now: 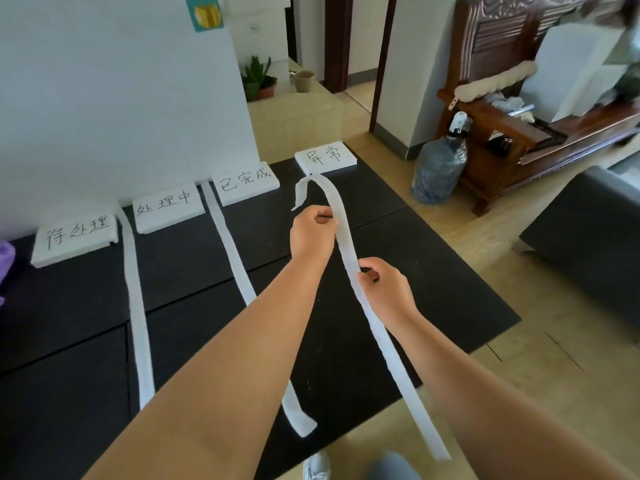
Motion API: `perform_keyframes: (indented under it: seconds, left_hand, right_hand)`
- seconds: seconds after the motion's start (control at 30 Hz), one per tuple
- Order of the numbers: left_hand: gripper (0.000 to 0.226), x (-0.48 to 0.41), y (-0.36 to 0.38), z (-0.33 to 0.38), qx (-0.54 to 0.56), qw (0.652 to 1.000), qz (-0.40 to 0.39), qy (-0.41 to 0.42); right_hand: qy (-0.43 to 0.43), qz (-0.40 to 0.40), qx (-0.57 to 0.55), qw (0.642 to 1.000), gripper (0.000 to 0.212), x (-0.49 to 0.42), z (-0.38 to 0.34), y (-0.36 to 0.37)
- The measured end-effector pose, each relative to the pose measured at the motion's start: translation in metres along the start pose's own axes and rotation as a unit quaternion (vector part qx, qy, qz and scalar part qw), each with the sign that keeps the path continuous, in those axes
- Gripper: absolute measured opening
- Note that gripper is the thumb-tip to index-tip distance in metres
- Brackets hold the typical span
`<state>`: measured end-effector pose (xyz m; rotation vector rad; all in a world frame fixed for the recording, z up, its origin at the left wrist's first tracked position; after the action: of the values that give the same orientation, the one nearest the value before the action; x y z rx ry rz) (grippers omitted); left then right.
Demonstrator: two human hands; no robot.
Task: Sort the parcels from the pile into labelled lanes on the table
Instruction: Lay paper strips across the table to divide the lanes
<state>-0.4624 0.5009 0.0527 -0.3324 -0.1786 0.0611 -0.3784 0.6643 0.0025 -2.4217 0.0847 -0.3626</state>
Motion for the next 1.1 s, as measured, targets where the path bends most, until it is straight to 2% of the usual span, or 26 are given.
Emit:
perform_keyframes:
  seconds: [0.23, 0.53, 0.6, 0.77, 0.87, 1.0, 1.1]
  left_hand:
    - [0.017, -0.069, 0.018, 0.023, -0.034, 0.999, 0.029, 0.017]
    - [0.022, -0.14, 0.048, -0.01, -0.028, 0.995, 0.077, -0.064]
    - [0.024, -0.153, 0.057, -0.027, -0.029, 0.993, 0.07, -0.092]
    - [0.041, -0.163, 0.081, -0.092, -0.017, 0.972, 0.023, -0.231]
    - [0.048, -0.153, 0.09, -0.118, 0.001, 0.962, 0.01, -0.273]
    - [0.049, -0.142, 0.096, -0.135, -0.018, 0.958, -0.001, -0.288]
    - [0.047, -0.139, 0.097, -0.134, -0.093, 0.961, -0.012, -0.259]
  right_hand:
    - [-0.013, -0.028, -0.012, 0.999, 0.036, -0.083, -0.006, -0.009]
    - [-0.016, -0.114, 0.007, 0.993, 0.037, -0.173, 0.013, 0.003]
    - [-0.007, -0.132, 0.011, 0.991, 0.037, -0.186, 0.024, 0.01]
    - [0.027, -0.197, 0.032, 0.979, 0.036, -0.205, 0.053, 0.037]
    - [0.039, -0.219, 0.04, 0.974, 0.037, -0.21, 0.066, 0.049]
    - [0.053, -0.231, 0.041, 0.971, 0.037, -0.211, 0.077, 0.062]
    - [0.056, -0.242, 0.044, 0.968, 0.039, -0.21, 0.081, 0.07]
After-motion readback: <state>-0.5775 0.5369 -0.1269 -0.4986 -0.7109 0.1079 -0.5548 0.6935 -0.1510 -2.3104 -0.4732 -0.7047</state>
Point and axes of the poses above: each hand's wrist, its own x-axis away from the middle knuckle, its own y-axis out of the palm, z = x × y, the point moved 10 cm from there along -x, towards the middle knuckle, and after that the axes turned 6 degrees about -z, right-handed, at the moved point
